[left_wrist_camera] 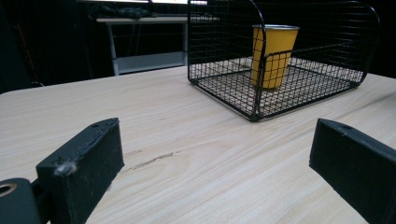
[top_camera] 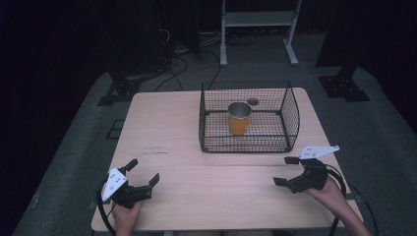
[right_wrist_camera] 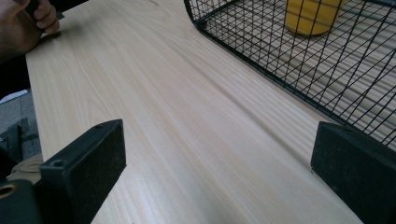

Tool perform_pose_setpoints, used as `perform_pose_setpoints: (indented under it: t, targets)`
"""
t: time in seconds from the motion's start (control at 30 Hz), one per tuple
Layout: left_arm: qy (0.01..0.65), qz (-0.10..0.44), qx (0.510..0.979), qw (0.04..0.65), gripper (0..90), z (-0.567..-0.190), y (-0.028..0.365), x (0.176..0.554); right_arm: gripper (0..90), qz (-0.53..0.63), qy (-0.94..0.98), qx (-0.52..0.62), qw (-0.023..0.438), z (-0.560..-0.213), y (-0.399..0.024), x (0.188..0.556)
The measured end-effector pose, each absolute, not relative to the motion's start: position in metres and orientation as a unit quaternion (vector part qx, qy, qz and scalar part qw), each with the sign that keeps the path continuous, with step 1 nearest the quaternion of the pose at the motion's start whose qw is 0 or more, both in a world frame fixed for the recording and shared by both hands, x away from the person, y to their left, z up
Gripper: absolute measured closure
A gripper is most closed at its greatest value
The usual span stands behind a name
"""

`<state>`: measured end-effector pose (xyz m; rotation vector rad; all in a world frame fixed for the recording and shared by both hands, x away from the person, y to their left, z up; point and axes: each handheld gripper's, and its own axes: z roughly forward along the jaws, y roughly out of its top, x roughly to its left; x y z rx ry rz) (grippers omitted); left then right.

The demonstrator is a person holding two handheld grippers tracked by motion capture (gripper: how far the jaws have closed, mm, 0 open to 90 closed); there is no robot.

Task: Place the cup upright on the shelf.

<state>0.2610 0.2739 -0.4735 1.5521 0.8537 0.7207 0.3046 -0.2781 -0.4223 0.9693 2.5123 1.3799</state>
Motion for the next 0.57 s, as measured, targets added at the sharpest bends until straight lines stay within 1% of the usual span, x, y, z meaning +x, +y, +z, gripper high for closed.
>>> perform_pose_setpoints:
  t: [0.37, 0.43, 0.57]
  targets:
    - [0.366, 0.309, 0.664, 0.574, 2.3, -0.474, 0.274, 0.261, 2.5, 0.461, 0.826, 0.32, 0.054, -0.434, -0.279, 0.286]
    - [0.365, 0.31, 0.665, 0.573, 2.2, -0.474, 0.273, 0.261, 2.5, 0.454, 0.829, 0.32, 0.06, -0.438, -0.28, 0.282]
    - [0.366, 0.31, 0.665, 0.573, 2.2, -0.474, 0.273, 0.262, 2.5, 0.456, 0.824, 0.331, 0.055, -0.446, -0.283, 0.277]
